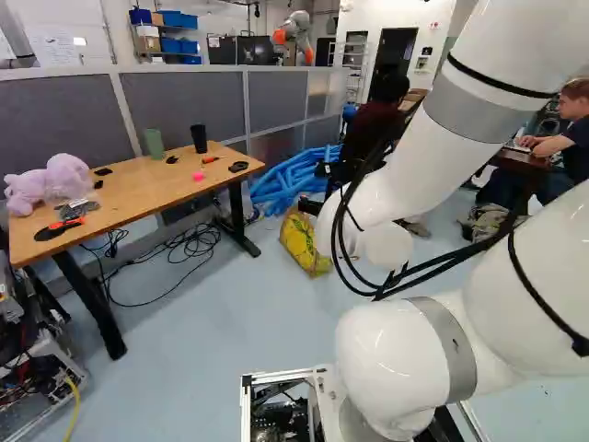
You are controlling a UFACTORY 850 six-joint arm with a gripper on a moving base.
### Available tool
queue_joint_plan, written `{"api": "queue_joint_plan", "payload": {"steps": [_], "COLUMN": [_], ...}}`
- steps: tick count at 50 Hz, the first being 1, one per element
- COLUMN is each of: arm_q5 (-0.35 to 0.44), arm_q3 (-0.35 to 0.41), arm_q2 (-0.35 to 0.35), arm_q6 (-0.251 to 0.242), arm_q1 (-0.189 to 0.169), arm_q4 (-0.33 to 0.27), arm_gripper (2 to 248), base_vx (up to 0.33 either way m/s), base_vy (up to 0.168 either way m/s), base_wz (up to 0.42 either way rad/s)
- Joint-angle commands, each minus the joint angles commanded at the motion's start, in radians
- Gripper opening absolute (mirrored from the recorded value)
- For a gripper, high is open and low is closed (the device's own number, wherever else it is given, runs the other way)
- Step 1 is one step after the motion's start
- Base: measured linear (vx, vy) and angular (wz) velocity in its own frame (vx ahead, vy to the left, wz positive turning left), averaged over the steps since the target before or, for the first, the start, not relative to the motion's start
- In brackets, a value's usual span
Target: Pick up the bag on the ground and place it on the table
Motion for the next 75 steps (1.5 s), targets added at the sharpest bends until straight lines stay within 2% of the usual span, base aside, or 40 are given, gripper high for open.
{"api": "queue_joint_plan", "payload": {"steps": [55,75], "arm_q5": [0.0,0.0], "arm_q3": [0.0,0.0], "arm_q2": [0.0,0.0], "arm_q6": [0.0,0.0], "arm_q1": [0.0,0.0], "arm_q4": [0.0,0.0], "arm_gripper": [247,247], "base_vx": [0.18,0.107], "base_vy": [-0.054,-0.004], "base_wz": [-0.011,-0.009]}}
